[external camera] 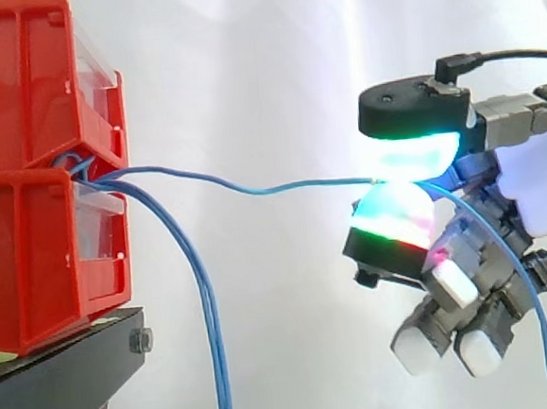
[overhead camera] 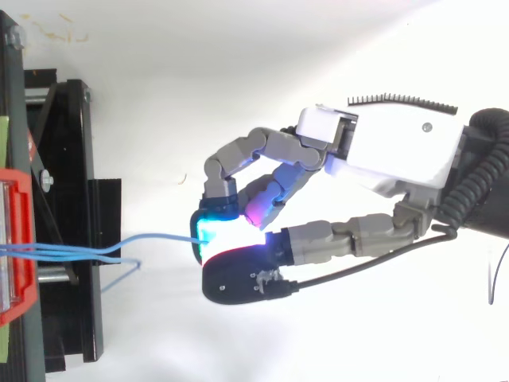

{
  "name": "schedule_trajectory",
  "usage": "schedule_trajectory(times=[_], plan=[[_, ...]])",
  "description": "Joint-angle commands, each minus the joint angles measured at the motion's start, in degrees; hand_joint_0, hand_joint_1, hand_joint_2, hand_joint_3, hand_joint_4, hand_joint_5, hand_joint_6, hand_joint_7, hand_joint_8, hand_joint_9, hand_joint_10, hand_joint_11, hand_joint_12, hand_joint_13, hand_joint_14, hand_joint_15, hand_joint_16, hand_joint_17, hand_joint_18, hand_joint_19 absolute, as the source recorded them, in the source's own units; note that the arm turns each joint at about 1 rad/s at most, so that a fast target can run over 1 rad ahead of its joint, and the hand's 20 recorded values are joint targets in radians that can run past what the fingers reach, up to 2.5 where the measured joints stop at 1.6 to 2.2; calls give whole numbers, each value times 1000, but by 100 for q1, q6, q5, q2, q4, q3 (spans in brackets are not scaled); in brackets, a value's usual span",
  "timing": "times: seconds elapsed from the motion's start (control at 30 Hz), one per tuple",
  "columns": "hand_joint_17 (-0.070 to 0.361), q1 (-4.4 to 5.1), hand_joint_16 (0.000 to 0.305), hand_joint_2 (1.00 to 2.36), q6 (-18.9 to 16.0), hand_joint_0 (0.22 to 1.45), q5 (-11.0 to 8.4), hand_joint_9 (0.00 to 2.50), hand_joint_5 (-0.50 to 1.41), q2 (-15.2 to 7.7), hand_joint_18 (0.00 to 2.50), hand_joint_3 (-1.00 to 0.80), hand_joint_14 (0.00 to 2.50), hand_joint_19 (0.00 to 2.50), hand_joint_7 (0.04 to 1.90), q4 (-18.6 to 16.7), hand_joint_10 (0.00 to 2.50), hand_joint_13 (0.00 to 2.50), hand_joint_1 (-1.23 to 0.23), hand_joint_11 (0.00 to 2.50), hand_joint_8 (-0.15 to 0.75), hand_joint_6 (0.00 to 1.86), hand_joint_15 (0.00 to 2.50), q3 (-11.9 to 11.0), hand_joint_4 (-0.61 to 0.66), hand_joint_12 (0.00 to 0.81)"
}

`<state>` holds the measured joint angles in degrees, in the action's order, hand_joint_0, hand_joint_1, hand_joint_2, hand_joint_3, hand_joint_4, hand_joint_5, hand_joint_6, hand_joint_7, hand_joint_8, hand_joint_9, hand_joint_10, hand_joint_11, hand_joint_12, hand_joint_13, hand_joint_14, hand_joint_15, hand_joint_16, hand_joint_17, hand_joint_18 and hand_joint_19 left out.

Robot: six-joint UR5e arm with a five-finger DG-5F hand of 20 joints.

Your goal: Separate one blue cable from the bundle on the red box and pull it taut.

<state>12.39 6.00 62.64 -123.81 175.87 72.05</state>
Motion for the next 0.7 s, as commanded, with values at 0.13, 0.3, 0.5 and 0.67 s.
schedule_trajectory(times=[0.13, 0.3, 0.5, 0.67], plan=[[132, -9, 59, 1000, 15, 608, 2, 1101, -110, 6, 907, 113, 9, 311, 1234, -633, 11, 824, -778, 647, 387, 923, 321, 2, -80, 463], [133, -26, 59, 1003, 59, 606, 2, 1106, -109, -3, 905, 110, 9, 310, 1236, -695, 13, 825, -778, 641, 391, 922, 323, 2, -73, 466], [133, -26, 59, 1021, 59, 601, 11, 1106, -108, -3, 898, 100, 9, 310, 1229, -686, 12, 822, -778, 641, 396, 922, 319, 2, -64, 468], [134, -26, 60, 1022, 59, 600, -6, 1096, -108, -3, 872, 98, 9, 301, 1229, -677, 13, 809, -778, 635, 392, 922, 320, 2, -60, 467]])
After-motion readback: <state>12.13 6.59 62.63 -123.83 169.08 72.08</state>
